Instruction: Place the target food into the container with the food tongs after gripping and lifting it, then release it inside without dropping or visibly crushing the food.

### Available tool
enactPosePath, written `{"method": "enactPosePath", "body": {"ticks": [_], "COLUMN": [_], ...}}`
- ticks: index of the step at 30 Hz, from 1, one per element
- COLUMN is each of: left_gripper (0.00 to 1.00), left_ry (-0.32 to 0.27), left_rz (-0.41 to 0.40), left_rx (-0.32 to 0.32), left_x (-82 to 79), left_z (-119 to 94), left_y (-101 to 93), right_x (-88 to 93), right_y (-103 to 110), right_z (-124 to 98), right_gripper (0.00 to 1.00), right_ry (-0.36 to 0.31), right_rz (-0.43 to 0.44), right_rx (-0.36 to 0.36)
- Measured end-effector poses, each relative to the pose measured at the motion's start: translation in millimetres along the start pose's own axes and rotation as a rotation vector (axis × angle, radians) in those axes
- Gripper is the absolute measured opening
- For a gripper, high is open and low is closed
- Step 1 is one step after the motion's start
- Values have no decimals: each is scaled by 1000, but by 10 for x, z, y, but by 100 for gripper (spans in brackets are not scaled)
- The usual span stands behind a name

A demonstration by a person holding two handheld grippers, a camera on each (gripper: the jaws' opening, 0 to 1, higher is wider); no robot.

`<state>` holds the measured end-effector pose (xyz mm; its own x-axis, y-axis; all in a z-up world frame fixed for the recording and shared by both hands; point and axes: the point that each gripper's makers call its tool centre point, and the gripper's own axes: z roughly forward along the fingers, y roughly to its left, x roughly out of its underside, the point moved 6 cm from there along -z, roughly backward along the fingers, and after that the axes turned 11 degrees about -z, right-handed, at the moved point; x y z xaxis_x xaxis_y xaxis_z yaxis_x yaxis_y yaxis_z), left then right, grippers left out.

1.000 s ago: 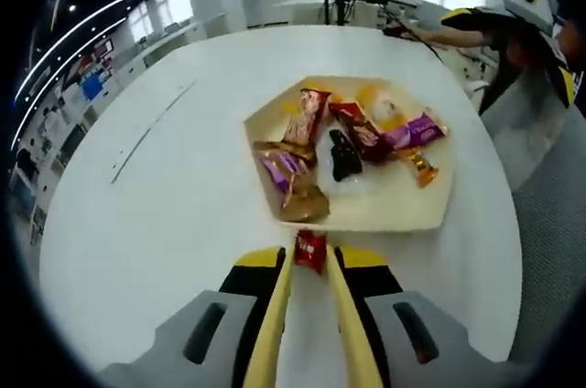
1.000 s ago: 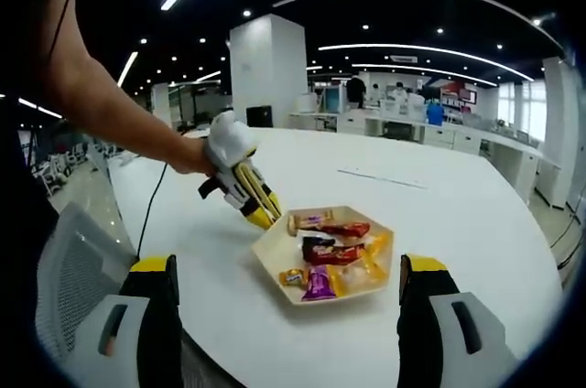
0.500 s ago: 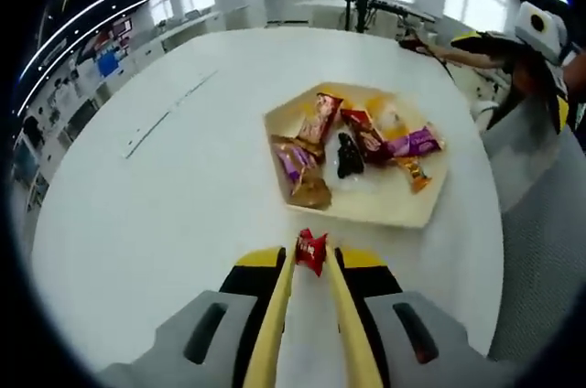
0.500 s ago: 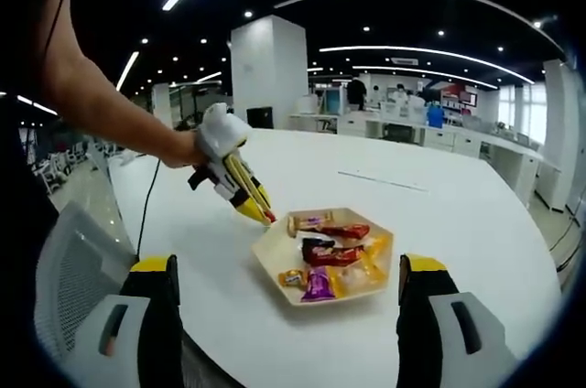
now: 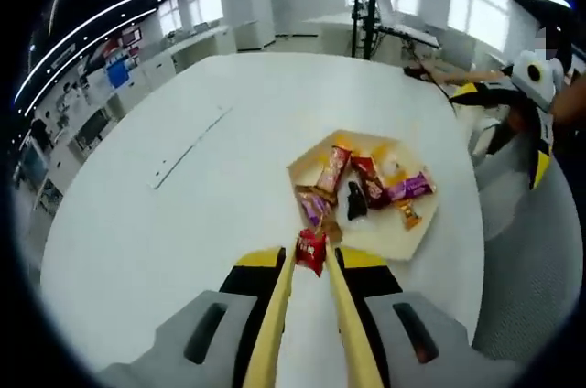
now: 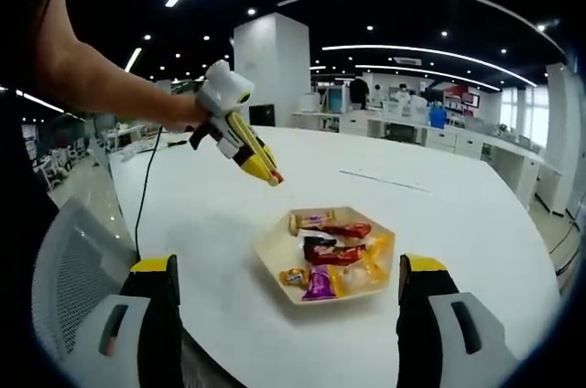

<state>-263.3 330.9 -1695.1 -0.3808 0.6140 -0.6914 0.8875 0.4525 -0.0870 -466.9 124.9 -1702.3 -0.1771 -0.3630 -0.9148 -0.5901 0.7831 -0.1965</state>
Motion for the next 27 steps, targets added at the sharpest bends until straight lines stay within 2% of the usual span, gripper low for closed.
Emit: {"method": "enactPosePath", "body": {"ticks": [10, 19, 27], "left_gripper": [17, 17, 17], "left_ry": [-31, -41, -46], "left_rz": [24, 43, 71], "left_rx": [4, 22, 72], "left_x": [-271, -374, -425], "left_z": [-137, -144, 34], "left_y": [-54, -137, -461], "right_x": [-2, -4, -3], "right_y": [-24, -34, -38], "right_z": [-8, -11, -11], "right_gripper": [98, 98, 98], "right_ry": [-3, -4, -2], "right_rz": [-3, -3, -6], "right_rx": [14, 19, 21]}}
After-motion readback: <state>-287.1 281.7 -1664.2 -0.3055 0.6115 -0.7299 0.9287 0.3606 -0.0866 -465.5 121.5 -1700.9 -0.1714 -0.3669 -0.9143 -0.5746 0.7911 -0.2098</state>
